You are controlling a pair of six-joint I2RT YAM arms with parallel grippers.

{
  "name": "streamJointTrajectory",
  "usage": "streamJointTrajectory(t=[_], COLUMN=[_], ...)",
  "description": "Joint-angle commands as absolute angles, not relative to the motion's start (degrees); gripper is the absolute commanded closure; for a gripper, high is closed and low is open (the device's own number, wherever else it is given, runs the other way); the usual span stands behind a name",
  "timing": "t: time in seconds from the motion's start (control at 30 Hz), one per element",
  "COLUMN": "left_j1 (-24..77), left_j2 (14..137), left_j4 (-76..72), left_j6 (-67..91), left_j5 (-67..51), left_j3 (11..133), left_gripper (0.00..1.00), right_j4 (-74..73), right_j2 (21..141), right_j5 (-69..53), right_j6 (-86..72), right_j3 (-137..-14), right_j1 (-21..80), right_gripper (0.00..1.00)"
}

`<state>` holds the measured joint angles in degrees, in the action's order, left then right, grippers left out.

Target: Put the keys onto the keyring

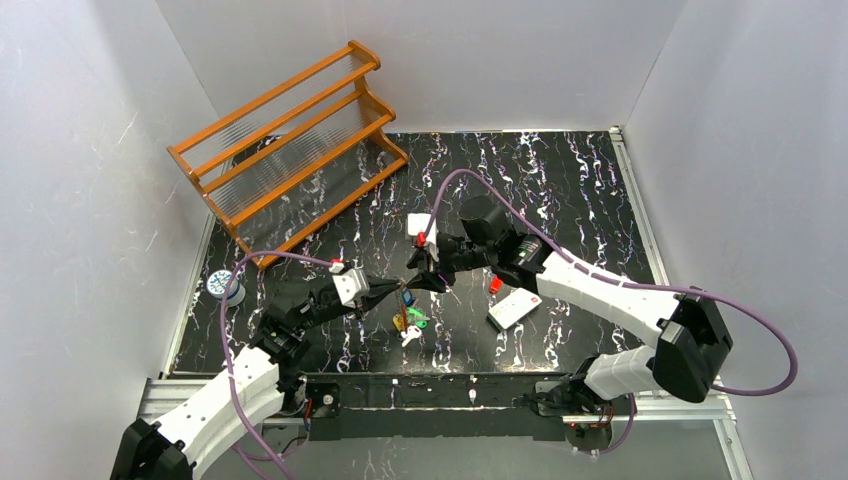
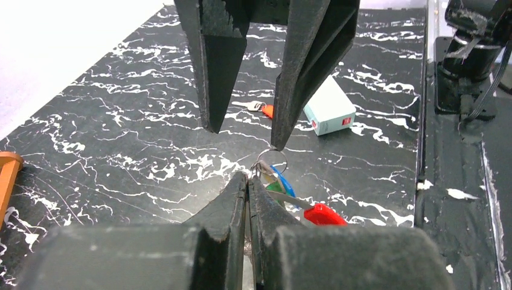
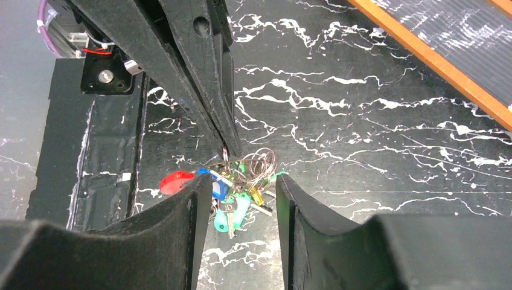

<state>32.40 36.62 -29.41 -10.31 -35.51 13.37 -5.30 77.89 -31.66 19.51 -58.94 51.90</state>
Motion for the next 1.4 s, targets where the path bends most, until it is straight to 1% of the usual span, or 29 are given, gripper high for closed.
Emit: streamJointTrajectory(t=[0.0, 0.13, 0.23, 0.3, 0.4, 0.53, 0.77, 0.93, 1.0, 1.1, 1.17, 1.27, 1.37], left_j1=[32.7, 32.7, 32.6, 32.6, 32.6, 32.6, 32.7, 32.7, 32.6, 32.7, 32.6, 32.7, 32.6], left_j2=[34.7, 34.3, 34.5, 34.8, 35.4, 36.1, 36.3, 36.3, 36.2, 36.1, 36.0, 36.1, 36.3], left_j4=[-43.6, -46.5, -46.8, -46.8, -46.8, -46.8, -46.8, -46.8, -46.8, -46.8, -46.7, -46.6, -46.5], left_j6=[-5.3, -4.7, -4.7, -4.7, -4.7, -5.0, -5.4, -5.3, -5.3, -5.3, -5.3, -5.2, -4.8], left_j5=[-34.9, -35.2, -35.2, -35.4, -35.7, -36.0, -35.5, -34.3, -33.9, -33.4, -33.4, -33.1, -32.9], left_j3=[11.4, 10.5, 10.5, 10.5, 10.8, 11.1, 10.9, 10.6, 10.6, 10.5, 10.4, 10.4, 10.5], left_gripper=[1.0, 1.0, 1.0, 1.0, 1.0, 1.0, 1.0, 1.0, 1.0, 1.0, 1.0, 1.0, 1.0], right_j4=[-0.5, 1.1, 0.9, 0.9, 2.0, 3.4, 3.2, 3.8, 4.2, 2.9, 2.9, 8.1, 11.7], right_j2=[74.8, 74.2, 74.2, 74.1, 74.0, 74.6, 75.1, 74.2, 74.3, 75.6, 76.5, 77.1, 77.9], right_j5=[-33.9, -34.7, -34.8, -35.1, -35.6, -34.8, -25.0, -25.5, -24.7, -27.5, -31.0, -39.2, -44.1], right_j6=[18.8, 18.7, 18.4, 18.1, 16.7, 13.3, -1.5, -9.6, -14.3, -18.3, -21.7, -27.9, -32.6], right_j3=[-57.4, -56.7, -57.0, -57.2, -57.1, -57.2, -58.8, -57.7, -56.7, -56.7, -56.2, -53.9, -52.3], right_j1=[52.3, 52.3, 52.3, 52.3, 52.3, 52.3, 52.2, 51.8, 51.4, 49.9, 48.3, 44.3, 42.5], right_gripper=[0.48, 0.54, 0.55, 0.54, 0.48, 0.49, 0.53, 0.56, 0.59, 0.63, 0.67, 0.73, 0.76])
